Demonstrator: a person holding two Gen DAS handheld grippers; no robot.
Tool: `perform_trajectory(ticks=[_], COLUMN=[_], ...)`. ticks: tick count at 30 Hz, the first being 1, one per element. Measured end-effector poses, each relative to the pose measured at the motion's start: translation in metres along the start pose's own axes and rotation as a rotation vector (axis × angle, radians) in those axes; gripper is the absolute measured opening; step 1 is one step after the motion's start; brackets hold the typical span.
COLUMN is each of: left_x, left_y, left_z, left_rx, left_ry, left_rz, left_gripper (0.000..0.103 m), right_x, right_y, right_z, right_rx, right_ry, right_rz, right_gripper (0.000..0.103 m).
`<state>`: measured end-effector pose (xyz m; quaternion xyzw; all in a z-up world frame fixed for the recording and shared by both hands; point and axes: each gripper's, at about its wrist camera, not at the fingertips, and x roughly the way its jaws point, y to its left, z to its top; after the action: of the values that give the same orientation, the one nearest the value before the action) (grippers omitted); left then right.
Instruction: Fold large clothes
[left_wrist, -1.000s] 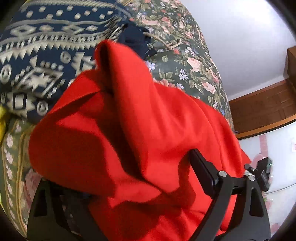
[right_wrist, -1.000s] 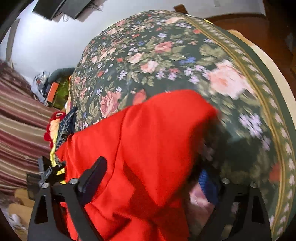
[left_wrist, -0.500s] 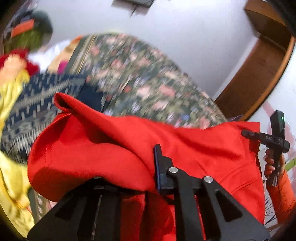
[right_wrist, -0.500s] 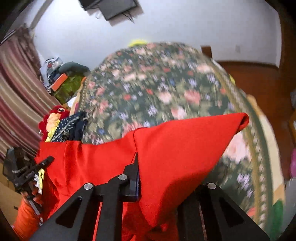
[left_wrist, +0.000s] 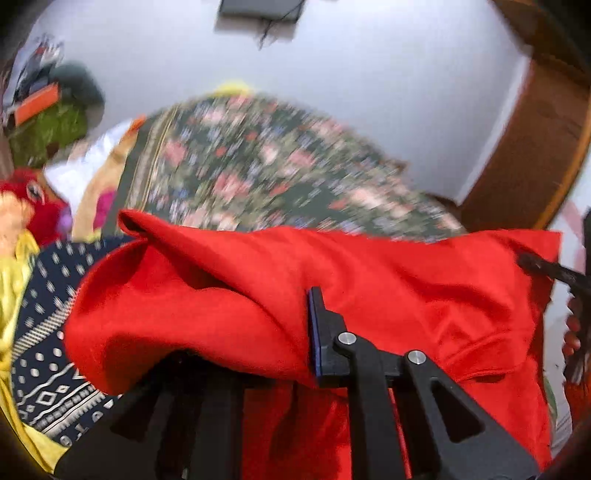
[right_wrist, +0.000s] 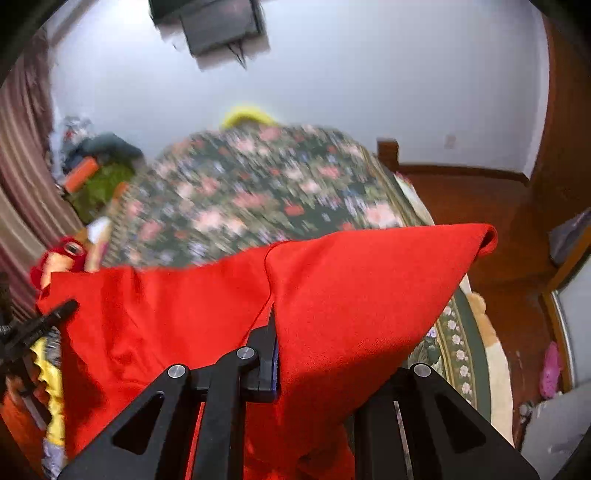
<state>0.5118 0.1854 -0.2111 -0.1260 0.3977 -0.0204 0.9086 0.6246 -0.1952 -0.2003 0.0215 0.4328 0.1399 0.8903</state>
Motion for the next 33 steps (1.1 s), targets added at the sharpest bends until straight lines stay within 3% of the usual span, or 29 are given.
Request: perform_trajectory(ticks=[4,7,8,9,10,11,12,15,20,25,33], left_x=[0.040,0.048,0.048,0.048,0.048,0.046,0.041,0.017,-0.035,-0.076,-0.096], left_y=[0.030,0.037,0.038,0.038,0.038,0.039,0.040,0.046,0.055,0.066,0.085], left_z=[-0.008,-0.019,-0.021,-0.023,-0.025,-0.025,-0.025,-0.028,-0.049,-0.103,-0.204], left_rx=[-0.082,-0.080,-0.066,-0.045,-0.032,-0.023,-0.015,0.008,0.023,0.012,-0.123], left_ry=[0.093,0.104,0.105,0.111,0.121,0.134,0.131,0.123,0.126,0.210,0.392], left_rz=[-0.019,-0.012,0.016,0.060,0.094,0.147,0.188,0.190,0.167,0.103,-0.035], left_gripper=[0.023,0.038,0.050,0.059,0.065,0.079,0.081,0.081,0.081,0.082,0.082], right_x=[0.050,0.068,0.070,0.071,0.070,0.067,0.062,0.039,-0.017,-0.072,-0.130], right_y=[-0.017,-0.022,-0.021,-0.021,-0.018,-0.016,-0.016,-0.017,-0.027,-0.024,-0.014], right_z=[-0.015,-0.028,-0.030,-0.032,-0.033,-0.034,-0.034,-0.036,-0.052,-0.095,-0.194], right_rx=[0.010,-0.026,-0.050,-0.068,-0.092,-0.111,-0.131,-0.141,-0.033,0.035,0.075], right_ry=[0.071,0.080,0.081,0.081,0.079,0.067,0.047,0.048,0.105,0.162,0.247], right_rz=[-0.038,-0.057,-0.078,-0.111,-0.190,-0.262,-0.319,-0.291,-0.099,0.041,0.121], right_gripper=[0.013,0.017,0.022,0.040,0.070,0.082,0.089,0.089,0.089,0.089,0.089])
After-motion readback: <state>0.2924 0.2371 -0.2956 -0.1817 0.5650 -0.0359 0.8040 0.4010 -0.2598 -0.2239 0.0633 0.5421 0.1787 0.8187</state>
